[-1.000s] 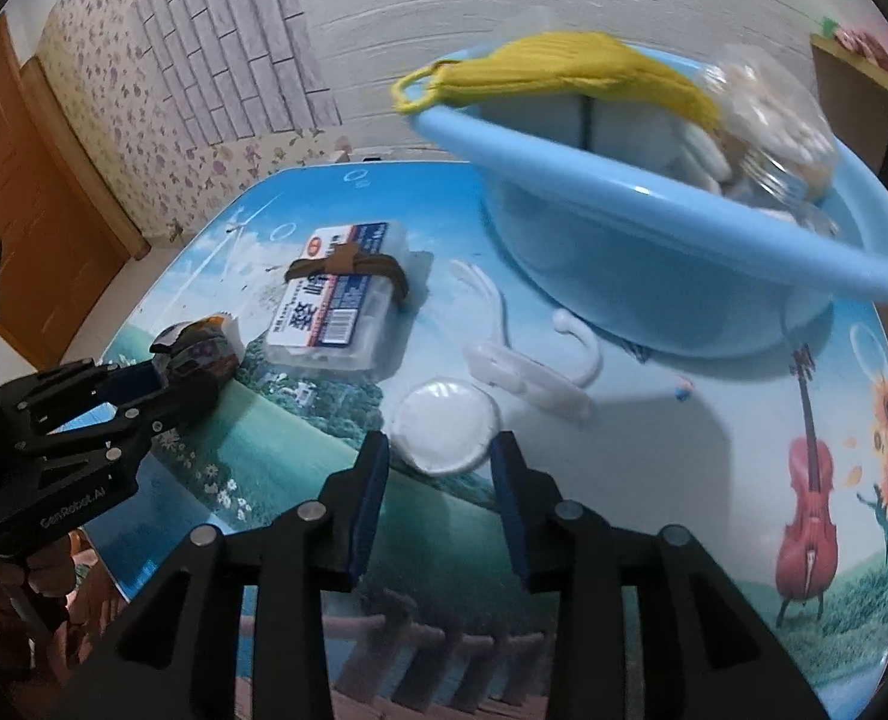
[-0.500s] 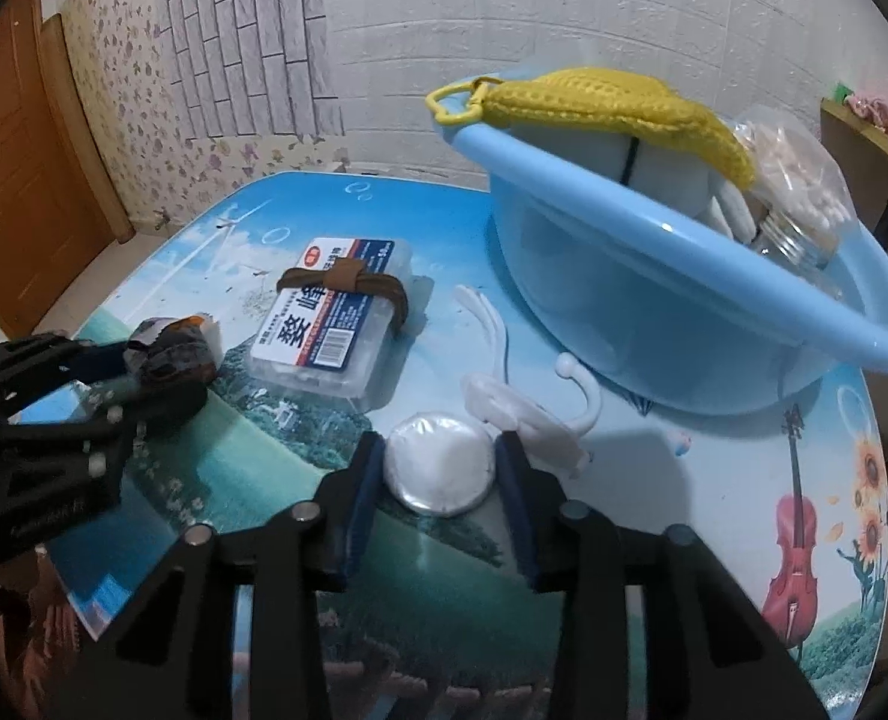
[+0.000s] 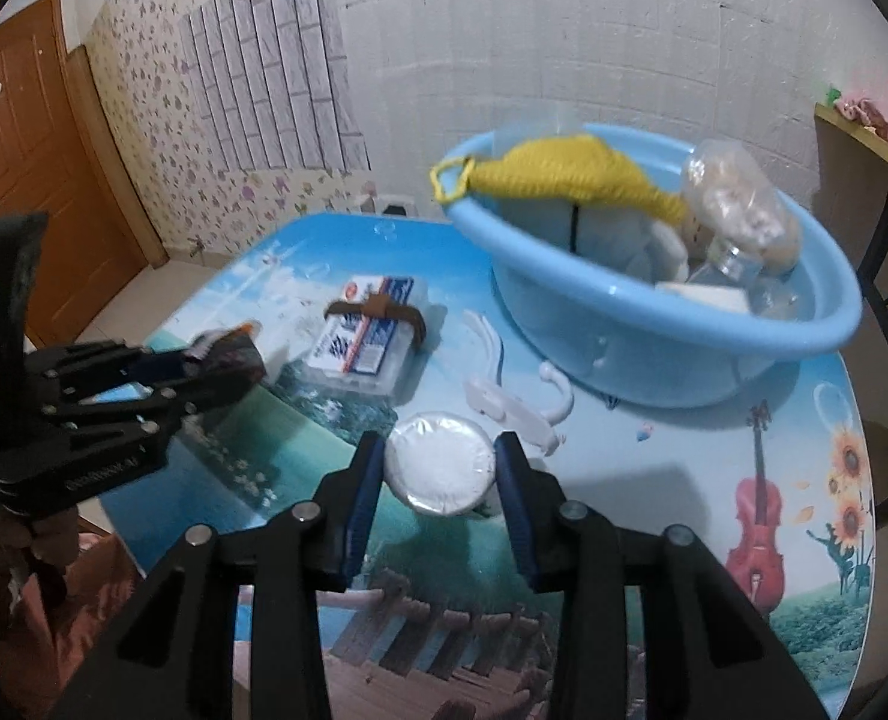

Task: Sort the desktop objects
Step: 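Hold the grey packet in the left gripper while the right gripper grasps the round white lid, then carry the grey packet and white lid over the blue basin with both grippers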

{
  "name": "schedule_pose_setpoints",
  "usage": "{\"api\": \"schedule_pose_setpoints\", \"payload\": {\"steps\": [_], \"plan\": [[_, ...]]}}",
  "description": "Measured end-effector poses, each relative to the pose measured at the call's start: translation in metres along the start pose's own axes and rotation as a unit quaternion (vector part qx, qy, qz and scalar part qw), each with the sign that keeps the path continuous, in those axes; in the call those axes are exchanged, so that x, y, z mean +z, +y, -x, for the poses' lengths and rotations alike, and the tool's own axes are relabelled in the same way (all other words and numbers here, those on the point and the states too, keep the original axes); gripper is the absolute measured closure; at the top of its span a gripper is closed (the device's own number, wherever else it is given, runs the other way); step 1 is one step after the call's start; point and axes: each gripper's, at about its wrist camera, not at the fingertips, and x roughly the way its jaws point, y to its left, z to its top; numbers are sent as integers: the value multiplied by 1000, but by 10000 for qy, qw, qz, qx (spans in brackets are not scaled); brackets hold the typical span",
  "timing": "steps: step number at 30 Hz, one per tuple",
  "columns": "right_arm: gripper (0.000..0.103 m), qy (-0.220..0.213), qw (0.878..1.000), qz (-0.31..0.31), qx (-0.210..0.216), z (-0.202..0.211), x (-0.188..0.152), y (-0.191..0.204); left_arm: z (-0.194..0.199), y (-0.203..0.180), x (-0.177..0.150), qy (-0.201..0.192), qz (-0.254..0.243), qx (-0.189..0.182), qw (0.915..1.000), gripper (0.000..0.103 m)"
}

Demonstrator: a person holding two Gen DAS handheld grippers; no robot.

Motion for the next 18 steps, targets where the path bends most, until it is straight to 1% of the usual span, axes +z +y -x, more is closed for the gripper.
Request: {"api": "schedule_pose_setpoints", "payload": {"steps": [5, 10, 14, 18], "plan": [[66, -238, 9997, 52, 53, 18, 7, -3, 16, -9, 9, -149, -27, -73, 9999, 77], [66, -523, 9986, 92, 85, 36, 18, -6, 38, -23, 31, -443, -154, -107, 9988, 77], [66, -657, 9978, 30, -4, 42, 26, -19, 52, -36, 50, -680, -210, -224, 9972, 77], [66, -770, 9970, -54, -75, 43, 32, -35, 53, -56, 66, -785, -405, -337, 9955, 77]]}}
